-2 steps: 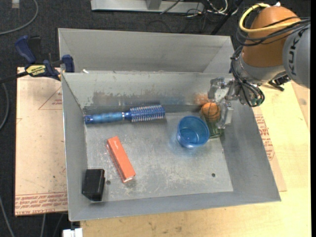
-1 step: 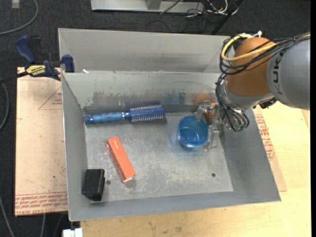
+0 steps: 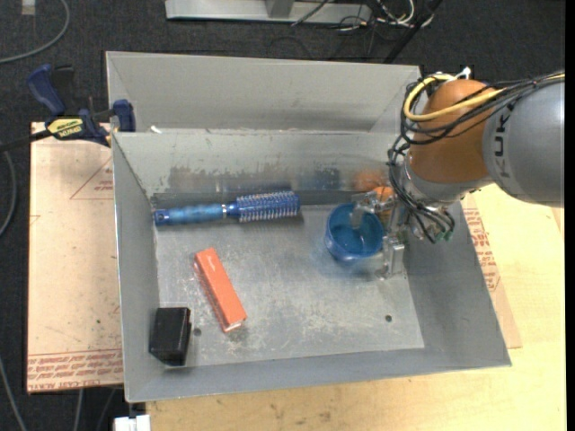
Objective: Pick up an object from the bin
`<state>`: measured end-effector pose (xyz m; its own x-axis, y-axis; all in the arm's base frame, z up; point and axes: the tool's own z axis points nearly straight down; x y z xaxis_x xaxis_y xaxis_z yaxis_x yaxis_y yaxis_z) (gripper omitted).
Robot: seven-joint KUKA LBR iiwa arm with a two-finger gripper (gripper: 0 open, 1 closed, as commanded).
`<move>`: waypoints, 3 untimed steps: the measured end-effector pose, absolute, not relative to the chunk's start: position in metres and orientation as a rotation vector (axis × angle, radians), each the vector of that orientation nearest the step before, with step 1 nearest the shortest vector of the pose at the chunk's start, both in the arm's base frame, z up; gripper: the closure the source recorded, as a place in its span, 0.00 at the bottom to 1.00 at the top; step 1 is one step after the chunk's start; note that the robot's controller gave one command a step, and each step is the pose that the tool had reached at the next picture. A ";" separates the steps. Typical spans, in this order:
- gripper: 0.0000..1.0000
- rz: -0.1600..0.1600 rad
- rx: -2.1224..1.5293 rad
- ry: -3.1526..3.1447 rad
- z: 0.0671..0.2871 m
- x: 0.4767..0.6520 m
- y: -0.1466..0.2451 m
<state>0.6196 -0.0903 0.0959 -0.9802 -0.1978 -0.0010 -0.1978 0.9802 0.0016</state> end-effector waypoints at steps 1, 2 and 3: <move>0.00 -0.001 -0.345 3.119 0.090 0.625 -0.091; 1.00 0.006 0.223 3.130 0.070 0.626 -0.076; 1.00 0.006 0.223 3.130 0.070 0.626 -0.076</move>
Offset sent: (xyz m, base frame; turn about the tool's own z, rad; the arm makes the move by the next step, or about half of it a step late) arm 0.0054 0.0129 -0.0259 0.3447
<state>0.6261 -0.0757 0.0705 -0.9899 0.1419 -0.0030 0.1419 0.9899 0.0041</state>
